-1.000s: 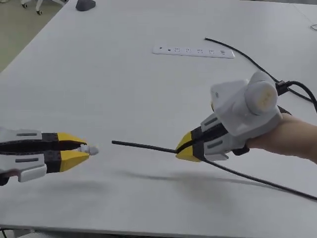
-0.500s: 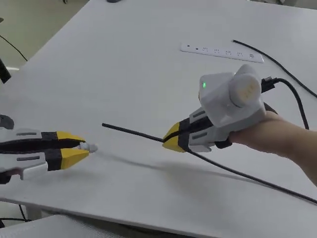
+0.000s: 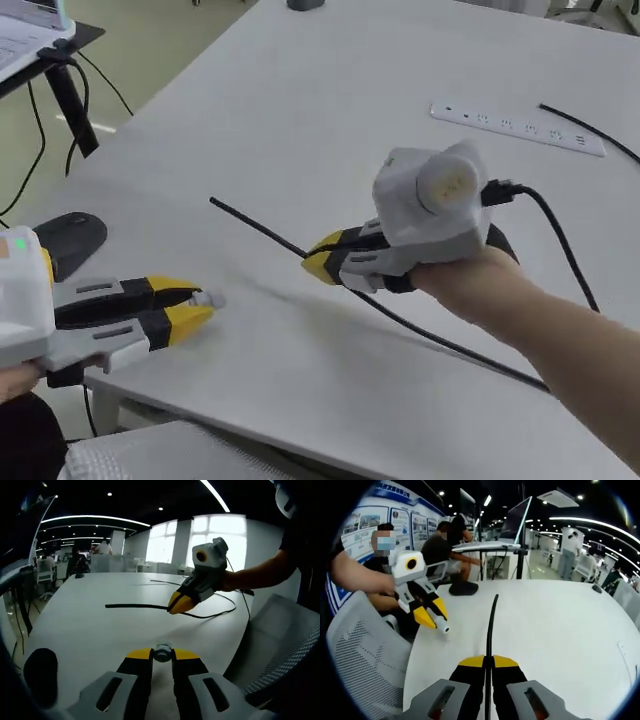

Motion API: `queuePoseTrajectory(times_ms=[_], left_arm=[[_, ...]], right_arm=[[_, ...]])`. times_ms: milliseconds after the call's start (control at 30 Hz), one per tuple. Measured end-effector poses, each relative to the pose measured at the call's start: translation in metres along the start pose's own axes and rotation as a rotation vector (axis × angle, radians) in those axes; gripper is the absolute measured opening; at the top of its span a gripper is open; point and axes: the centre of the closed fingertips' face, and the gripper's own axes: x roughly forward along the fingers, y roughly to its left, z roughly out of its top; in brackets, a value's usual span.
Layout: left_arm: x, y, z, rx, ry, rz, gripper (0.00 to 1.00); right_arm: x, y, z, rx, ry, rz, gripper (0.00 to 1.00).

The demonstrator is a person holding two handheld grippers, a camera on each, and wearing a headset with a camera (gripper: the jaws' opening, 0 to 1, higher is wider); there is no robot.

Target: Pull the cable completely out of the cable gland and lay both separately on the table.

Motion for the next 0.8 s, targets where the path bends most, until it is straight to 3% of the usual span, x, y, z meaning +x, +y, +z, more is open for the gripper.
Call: queuePoseTrajectory(times_ms=[133,267,500,533,600,667,800], left_arm=[[0.001,0.003,-0.008,0.011,0.012,0.026,0.15],[0.006,0.003,-0.014,-0.027,0.01,0.041,0.15],[0.01,0.004,-0.024,-0.007,0.016,0.082,0.15],[0.01,0.004,-0.024,-0.007,0.016,0.081,0.15],[0.008,0.011,-0.023,0.037,0.011,0.146,0.15],[0.008,0.009,-0.023,0.008,-0.001,0.151,0.15],[0.008,0.009,-0.023,0.01,-0.008,0.156,0.16]], right_arm=[[0.018,0.001,-0.001,0.038,0.002,-0.021,0.0],[0.033,0.002,-0.005,0.056,0.011,-0.043,0.0],[0.044,-0.001,-0.008,0.104,0.008,-0.067,0.0],[0.045,-0.001,-0.009,0.104,0.009,-0.068,0.0],[0.047,-0.002,-0.011,0.086,0.017,-0.081,0.0],[0.048,0.0,-0.012,0.066,0.024,-0.08,0.0],[0.052,0.002,-0.016,0.044,0.04,-0.081,0.0]])
